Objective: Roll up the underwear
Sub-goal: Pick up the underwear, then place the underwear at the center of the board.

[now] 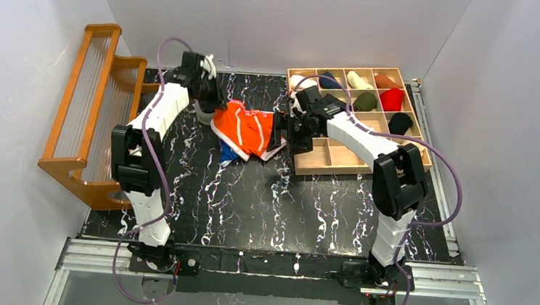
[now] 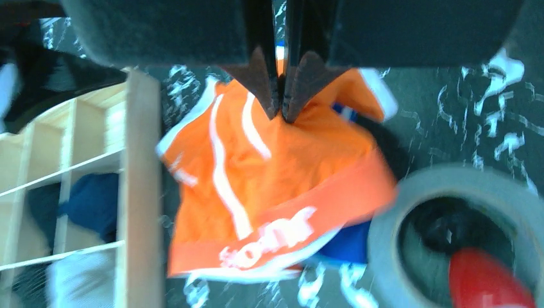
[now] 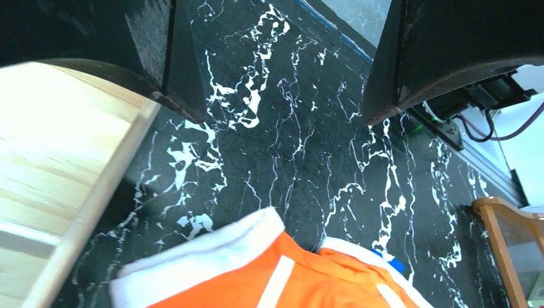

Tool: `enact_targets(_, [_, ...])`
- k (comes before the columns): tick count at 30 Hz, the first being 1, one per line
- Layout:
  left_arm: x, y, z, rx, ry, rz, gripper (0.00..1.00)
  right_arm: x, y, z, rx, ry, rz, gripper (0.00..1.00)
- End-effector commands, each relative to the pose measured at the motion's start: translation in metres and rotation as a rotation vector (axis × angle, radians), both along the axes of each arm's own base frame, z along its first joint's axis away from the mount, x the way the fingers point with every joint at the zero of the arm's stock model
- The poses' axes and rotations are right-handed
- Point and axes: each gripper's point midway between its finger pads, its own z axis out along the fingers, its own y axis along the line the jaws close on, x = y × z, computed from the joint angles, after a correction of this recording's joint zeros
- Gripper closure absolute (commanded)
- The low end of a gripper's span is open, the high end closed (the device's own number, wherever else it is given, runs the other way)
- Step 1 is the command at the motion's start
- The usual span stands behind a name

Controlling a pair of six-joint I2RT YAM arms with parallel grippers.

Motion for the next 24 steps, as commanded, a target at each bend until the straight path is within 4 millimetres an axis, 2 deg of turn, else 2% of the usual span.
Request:
enact_targets(1, [0.032, -0.019, 0.115, -0.110, -0.207, -0.071, 1.00, 0.012, -0.009, 0.037, 0.015, -0.128, -0.075, 0.01])
enact_targets(4, [0.046, -0.039, 0.149, -0.215, -0.235, -0.122, 1.00, 0.014, -0.013, 0.046, 0.020, -0.164, -0.103, 0.01])
enact_targets(5, [0.047, -0.053, 0.184, -0.283, -0.293, -0.167, 1.00, 0.015, -0.018, 0.049, 0.012, -0.185, -0.124, 0.01])
enact_targets(8, [0.026, -0.055, 0.223, -0.316, -0.360, -0.174, 1.00, 0.018, -0.020, 0.063, 0.032, -0.238, -0.146, 0.01])
enact_targets(11, [-0.003, -0.063, 0.237, -0.351, -0.378, -0.199, 1.00, 0.020, -0.021, 0.075, 0.062, -0.275, -0.173, 0.01])
enact_targets(13, [-0.027, -0.070, 0.236, -0.360, -0.366, -0.219, 1.00, 0.021, -0.024, 0.081, 0.077, -0.302, -0.201, 0.01])
enact_targets(16, [-0.069, -0.078, 0.252, -0.415, -0.382, -0.238, 1.00, 0.026, -0.034, 0.097, 0.100, -0.364, -0.288, 0.01])
enact_targets(20, [-0.125, -0.082, 0.275, -0.500, -0.435, -0.252, 1.00, 0.023, -0.044, 0.115, 0.157, -0.429, -0.362, 0.01])
enact_targets(22, [-0.147, -0.076, 0.273, -0.532, -0.433, -0.201, 1.00, 0.018, -0.046, 0.123, 0.218, -0.456, -0.380, 0.01])
enact_targets(24, [-0.168, -0.067, 0.254, -0.548, -0.397, -0.133, 1.00, 0.008, -0.043, 0.132, 0.289, -0.477, -0.358, 0.01])
